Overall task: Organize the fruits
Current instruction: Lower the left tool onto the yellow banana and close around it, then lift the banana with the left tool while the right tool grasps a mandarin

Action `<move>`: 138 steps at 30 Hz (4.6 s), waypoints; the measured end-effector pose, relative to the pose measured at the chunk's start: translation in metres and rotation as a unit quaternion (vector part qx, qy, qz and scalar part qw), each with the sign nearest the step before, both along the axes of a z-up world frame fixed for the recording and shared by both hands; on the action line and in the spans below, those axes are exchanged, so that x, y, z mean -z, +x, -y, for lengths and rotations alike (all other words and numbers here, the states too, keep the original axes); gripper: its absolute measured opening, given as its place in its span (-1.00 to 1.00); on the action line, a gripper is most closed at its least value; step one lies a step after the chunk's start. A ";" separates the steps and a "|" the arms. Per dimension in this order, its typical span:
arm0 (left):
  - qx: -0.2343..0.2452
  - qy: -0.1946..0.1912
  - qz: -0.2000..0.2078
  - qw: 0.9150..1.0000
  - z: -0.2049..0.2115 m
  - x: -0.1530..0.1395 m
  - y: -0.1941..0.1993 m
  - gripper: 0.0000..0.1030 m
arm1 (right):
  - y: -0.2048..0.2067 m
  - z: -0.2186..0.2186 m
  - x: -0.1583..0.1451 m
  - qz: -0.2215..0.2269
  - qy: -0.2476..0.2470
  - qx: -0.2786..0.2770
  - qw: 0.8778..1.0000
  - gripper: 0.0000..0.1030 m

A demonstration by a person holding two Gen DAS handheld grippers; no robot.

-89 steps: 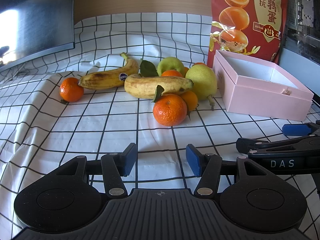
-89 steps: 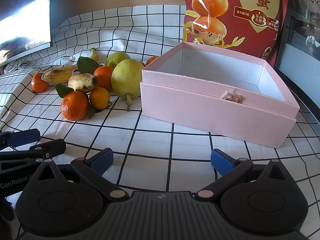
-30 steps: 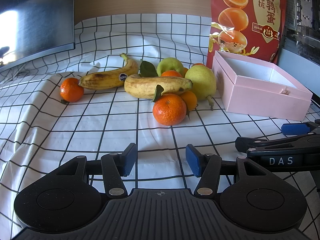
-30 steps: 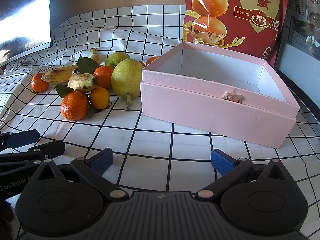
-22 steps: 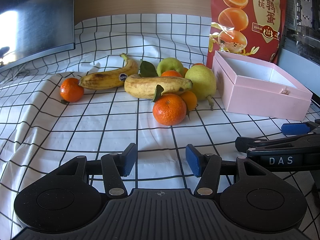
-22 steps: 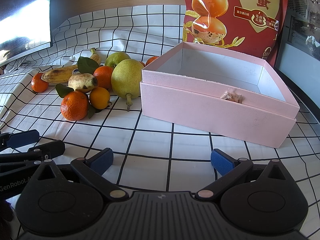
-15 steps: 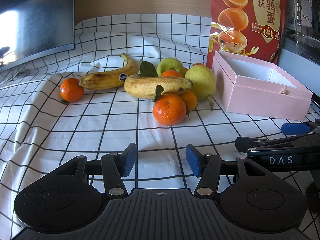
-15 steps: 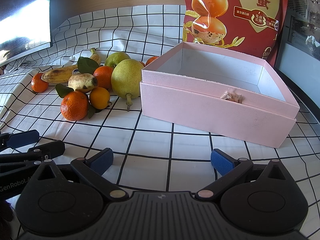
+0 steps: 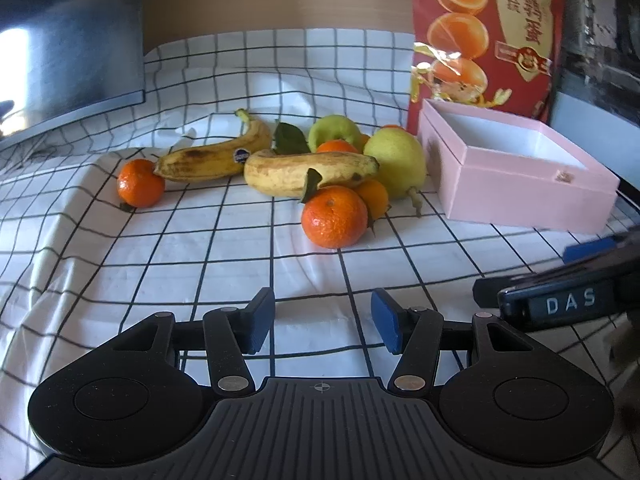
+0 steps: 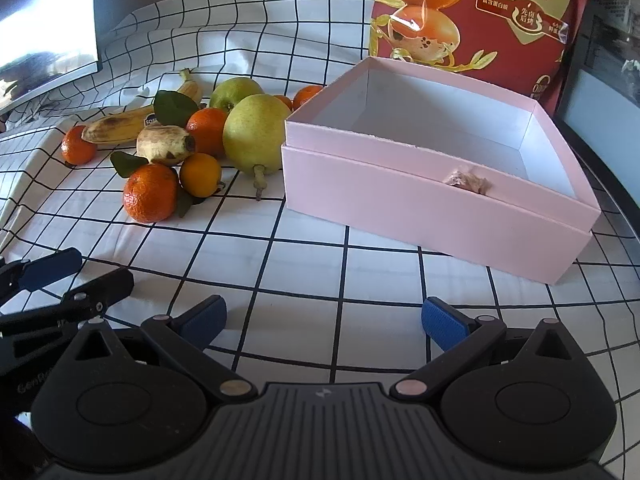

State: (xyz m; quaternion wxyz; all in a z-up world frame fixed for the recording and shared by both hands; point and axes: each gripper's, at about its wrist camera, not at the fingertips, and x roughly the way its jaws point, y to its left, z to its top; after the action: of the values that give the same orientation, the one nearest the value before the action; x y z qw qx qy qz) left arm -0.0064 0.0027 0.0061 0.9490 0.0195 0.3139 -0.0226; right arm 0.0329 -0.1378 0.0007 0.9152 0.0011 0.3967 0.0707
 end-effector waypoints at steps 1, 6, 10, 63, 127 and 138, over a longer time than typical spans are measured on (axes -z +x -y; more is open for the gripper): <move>0.005 0.002 -0.007 1.000 -0.003 -0.002 0.002 0.14 | 0.002 0.000 -0.001 -0.004 0.000 -0.005 1.000 1.00; 0.001 -0.022 0.022 1.000 -0.048 -0.041 0.013 0.09 | 0.002 0.008 -0.011 -0.019 0.013 -0.037 0.999 0.82; -0.017 -0.030 0.004 0.999 -0.097 -0.067 0.057 0.04 | -0.012 0.008 -0.025 0.021 -0.004 -0.054 0.998 0.82; -0.135 -0.168 -0.218 0.952 -0.091 -0.043 0.176 -0.18 | -0.057 0.046 -0.012 -0.013 0.004 0.011 1.000 0.82; -0.061 -0.007 -0.199 0.978 -0.086 -0.023 0.069 -0.19 | -0.037 -0.034 -0.040 0.051 0.024 -0.185 0.981 -0.20; -0.007 -0.081 -0.131 0.988 -0.035 -0.051 0.023 -0.19 | -0.060 0.025 -0.051 0.062 0.013 -0.132 0.989 -0.03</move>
State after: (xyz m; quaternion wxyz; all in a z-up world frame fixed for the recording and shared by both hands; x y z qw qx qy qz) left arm 0.0170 0.0377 0.0572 0.8984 -0.0628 0.4325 -0.0434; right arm -0.0274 -0.1628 0.0516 0.9207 -0.0434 0.3346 0.1963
